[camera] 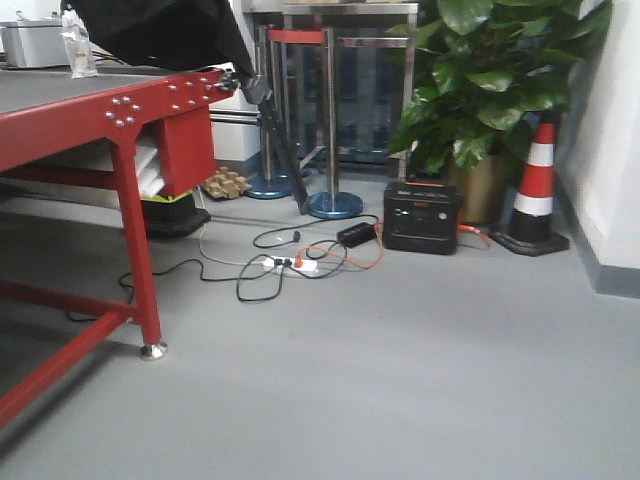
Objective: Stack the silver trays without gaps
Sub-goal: 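Carry the tray while the base turns past the plant and cone, then carry the tray while the base drives up to the second shelf, then carry the silver tray in both grippers while the base drives up to the second shelf, then raise the tray with both grippers above the upper shelf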
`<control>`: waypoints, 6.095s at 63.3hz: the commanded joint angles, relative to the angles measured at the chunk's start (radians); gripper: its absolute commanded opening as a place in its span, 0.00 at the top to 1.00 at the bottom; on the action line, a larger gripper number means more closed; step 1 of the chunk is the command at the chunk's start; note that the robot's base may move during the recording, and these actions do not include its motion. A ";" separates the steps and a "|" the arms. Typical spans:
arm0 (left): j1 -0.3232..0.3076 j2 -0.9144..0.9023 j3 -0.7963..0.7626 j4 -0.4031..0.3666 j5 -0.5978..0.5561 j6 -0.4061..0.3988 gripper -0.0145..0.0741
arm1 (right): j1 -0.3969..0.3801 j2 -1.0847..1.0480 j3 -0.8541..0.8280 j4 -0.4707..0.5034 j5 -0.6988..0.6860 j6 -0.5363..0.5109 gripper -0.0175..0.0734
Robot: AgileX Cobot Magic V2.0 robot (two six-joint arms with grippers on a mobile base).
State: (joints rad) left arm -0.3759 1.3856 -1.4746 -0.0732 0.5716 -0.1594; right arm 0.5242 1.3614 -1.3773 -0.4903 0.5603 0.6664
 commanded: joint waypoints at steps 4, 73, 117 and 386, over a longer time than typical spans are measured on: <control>0.003 -0.013 -0.014 -0.008 -0.042 -0.001 0.85 | -0.004 -0.007 -0.008 -0.023 -0.037 -0.013 0.89; 0.003 -0.013 -0.014 -0.008 -0.044 -0.001 0.85 | -0.004 -0.007 -0.008 -0.023 -0.194 -0.013 0.89; 0.003 -0.013 -0.014 -0.007 -0.044 -0.001 0.85 | -0.004 -0.007 -0.008 -0.023 -0.194 -0.013 0.89; 0.003 -0.013 -0.014 -0.005 -0.172 -0.001 0.85 | -0.004 -0.007 -0.008 -0.021 -0.307 -0.013 0.89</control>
State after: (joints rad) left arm -0.3639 1.3842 -1.4802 -0.0480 0.4634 -0.1612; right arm 0.5095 1.3614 -1.3773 -0.5150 0.3675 0.6629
